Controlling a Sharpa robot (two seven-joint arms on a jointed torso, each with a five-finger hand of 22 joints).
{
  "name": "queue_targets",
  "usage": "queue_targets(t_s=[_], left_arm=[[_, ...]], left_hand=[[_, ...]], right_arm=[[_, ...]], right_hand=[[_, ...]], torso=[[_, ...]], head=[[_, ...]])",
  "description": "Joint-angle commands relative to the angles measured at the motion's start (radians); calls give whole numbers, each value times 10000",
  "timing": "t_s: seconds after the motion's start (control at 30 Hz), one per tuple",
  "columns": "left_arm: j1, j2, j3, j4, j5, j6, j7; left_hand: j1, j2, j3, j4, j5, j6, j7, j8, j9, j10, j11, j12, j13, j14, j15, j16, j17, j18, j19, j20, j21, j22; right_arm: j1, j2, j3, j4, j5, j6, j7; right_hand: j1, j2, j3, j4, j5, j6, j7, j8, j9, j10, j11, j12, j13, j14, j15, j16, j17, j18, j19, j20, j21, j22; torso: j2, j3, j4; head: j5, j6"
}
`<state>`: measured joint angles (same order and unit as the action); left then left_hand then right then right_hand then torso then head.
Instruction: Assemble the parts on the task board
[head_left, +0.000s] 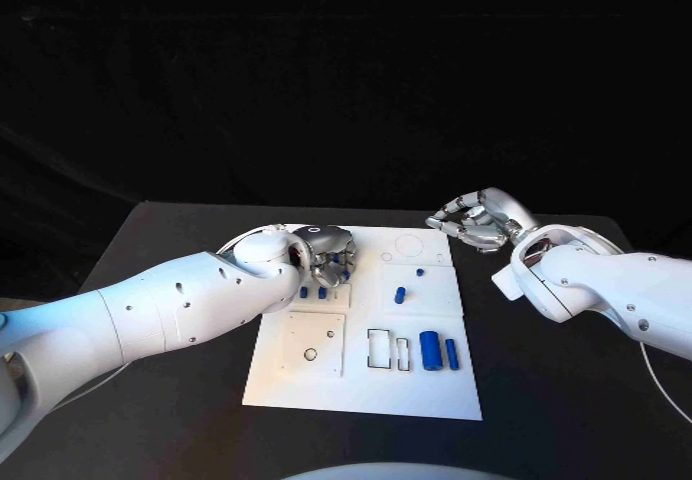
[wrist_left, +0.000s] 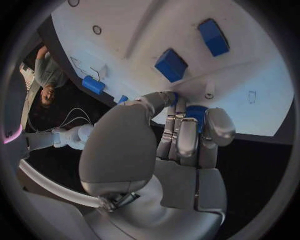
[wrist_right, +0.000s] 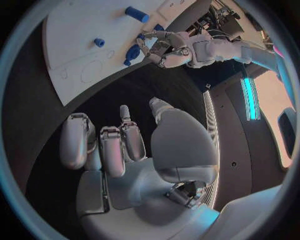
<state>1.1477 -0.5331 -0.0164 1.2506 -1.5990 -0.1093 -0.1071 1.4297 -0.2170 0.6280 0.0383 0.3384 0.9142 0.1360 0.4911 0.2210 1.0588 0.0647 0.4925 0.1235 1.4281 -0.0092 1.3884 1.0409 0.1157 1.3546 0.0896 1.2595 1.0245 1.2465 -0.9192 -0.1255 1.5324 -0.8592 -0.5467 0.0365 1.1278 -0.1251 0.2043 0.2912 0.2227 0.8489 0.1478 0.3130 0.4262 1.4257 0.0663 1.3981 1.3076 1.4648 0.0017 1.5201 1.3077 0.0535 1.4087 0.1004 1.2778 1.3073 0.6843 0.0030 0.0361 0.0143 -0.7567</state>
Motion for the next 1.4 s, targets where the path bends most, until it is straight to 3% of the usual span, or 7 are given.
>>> queue_targets(t_s=[0.03,0.2,0.53,0.73,0.87,1.07,1.4], left_arm=[[-43,-105,5,103,63,-253,120],[-50,-356,57,396,137,-402,117],[-69,-1163,281,1317,325,-559,33],[-180,-1540,353,1681,376,-591,-47],[-233,-1730,393,1784,387,-526,-146],[-265,-1913,415,1771,391,-543,-244],[-321,-1977,508,1759,367,-744,-272]], left_hand=[[-109,16,21,-23,-26,61,-1,-48,8,57,11,-62,-16,63,-20,66,2,-74,73,25,56,9],[-152,6,14,-36,-30,82,5,-86,7,94,16,-129,-32,68,-16,69,-1,-74,70,27,57,7],[-254,-18,-20,-54,-29,151,13,-155,12,185,22,-270,-62,68,-10,56,-64,-76,75,30,71,26],[-292,-43,-39,-68,-27,172,12,-190,13,223,21,-332,-75,92,-11,81,-5,-78,85,26,84,44],[-306,-50,-47,-73,-27,189,9,-204,15,247,17,-358,-79,97,-13,82,-10,-80,92,25,94,60],[-341,-70,-66,-75,-30,205,3,-232,15,276,14,-406,-88,108,-15,91,6,-83,100,23,104,76],[-349,-70,-70,-78,-28,219,0,-242,17,295,10,-425,-91,119,-18,102,35,-90,117,21,127,114]], right_arm=[[-6,12,0,2,-36,25,93],[-10,11,0,-12,-36,21,100],[-37,-9,0,-44,-39,25,115],[-43,-17,0,-53,-39,34,114],[-45,-27,0,-58,-40,39,108],[-49,-41,0,-66,-41,43,102],[-82,-31,0,-77,-42,44,102]], right_hand=[[33,99,-38,-2,62,-54,-4,49,19,-32,-7,-19,799,712,-83,-60,1071,204,-67,-17,-48,359],[34,104,-40,-2,64,-51,-5,52,21,-28,-8,-14,804,712,-83,-59,1074,203,-65,-17,-45,362],[34,104,-40,-2,64,-51,-5,52,21,-28,-8,-14,804,712,-83,-59,1074,203,-65,-17,-45,362],[38,114,-46,-3,66,-45,-7,57,24,-34,-9,-22,796,712,-84,-61,1069,206,-71,-18,-58,353],[38,114,-46,-3,66,-45,-7,57,24,-34,-9,-22,796,712,-84,-61,1069,206,-71,-18,-58,353],[38,114,-46,-3,66,-45,-7,57,24,-34,-9,-22,796,712,-84,-61,1069,206,-71,-18,-58,353],[38,114,-46,-3,66,-45,-7,57,24,-34,-9,-22,796,712,-84,-61,1069,206,-71,-18,-58,353]], torso=[[-10,-2,3],[-5,-6,10],[-3,-6,12],[-11,-16,72],[-7,-31,89],[-3,-17,57],[2,-17,50]], head=[[6,41],[15,90],[44,136],[17,118],[-5,111],[-2,106],[-13,91]])
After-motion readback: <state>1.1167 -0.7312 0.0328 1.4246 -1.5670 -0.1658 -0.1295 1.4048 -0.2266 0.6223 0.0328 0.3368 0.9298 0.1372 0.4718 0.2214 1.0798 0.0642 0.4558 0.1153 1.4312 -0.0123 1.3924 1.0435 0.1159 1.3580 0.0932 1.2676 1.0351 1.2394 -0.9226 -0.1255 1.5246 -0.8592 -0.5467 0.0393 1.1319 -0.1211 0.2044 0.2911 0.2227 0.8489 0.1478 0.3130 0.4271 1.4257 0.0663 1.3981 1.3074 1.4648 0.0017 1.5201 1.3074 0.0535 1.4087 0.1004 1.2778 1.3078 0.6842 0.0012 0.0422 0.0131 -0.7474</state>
